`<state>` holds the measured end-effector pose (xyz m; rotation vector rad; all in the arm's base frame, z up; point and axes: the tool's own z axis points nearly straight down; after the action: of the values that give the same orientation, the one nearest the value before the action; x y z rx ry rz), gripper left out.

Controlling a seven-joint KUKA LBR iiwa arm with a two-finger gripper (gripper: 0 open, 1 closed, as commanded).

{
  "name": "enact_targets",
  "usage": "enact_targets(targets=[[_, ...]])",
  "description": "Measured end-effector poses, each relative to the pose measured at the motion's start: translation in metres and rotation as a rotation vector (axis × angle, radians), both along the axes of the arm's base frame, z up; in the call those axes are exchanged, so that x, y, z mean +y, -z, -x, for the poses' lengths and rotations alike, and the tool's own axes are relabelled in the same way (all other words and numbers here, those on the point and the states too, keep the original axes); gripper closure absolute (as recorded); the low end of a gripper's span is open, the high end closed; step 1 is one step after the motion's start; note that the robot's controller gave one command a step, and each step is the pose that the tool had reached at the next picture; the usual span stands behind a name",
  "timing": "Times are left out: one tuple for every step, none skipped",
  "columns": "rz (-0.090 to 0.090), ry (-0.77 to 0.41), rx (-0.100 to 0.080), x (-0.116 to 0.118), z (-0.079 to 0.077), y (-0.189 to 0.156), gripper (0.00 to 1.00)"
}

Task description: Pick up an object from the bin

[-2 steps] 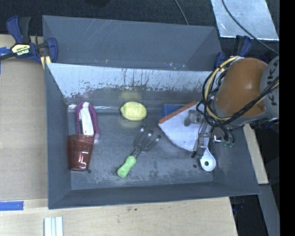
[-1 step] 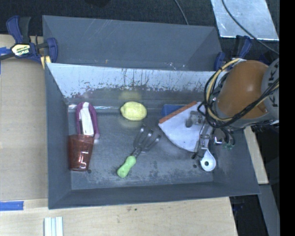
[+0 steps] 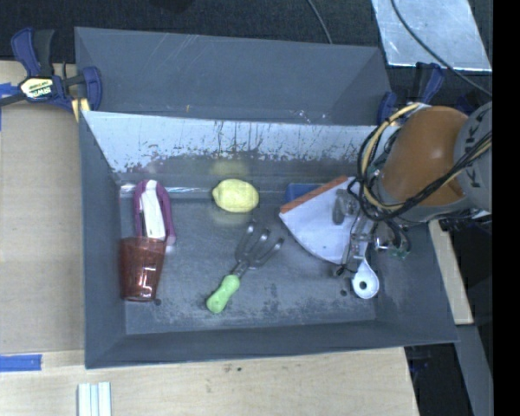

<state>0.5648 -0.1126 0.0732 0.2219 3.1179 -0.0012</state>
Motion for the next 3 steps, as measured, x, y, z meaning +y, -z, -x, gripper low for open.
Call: enact_targets(targets=[[0.003,-0.023,-0.008,0.004,0.019,-0.026,0.00],[0.000,0.080,-0.008,-0.004,0.008,-0.002,0.00],[0.002,0.011,-0.007,0.012,0.010,-0.007,1.00]])
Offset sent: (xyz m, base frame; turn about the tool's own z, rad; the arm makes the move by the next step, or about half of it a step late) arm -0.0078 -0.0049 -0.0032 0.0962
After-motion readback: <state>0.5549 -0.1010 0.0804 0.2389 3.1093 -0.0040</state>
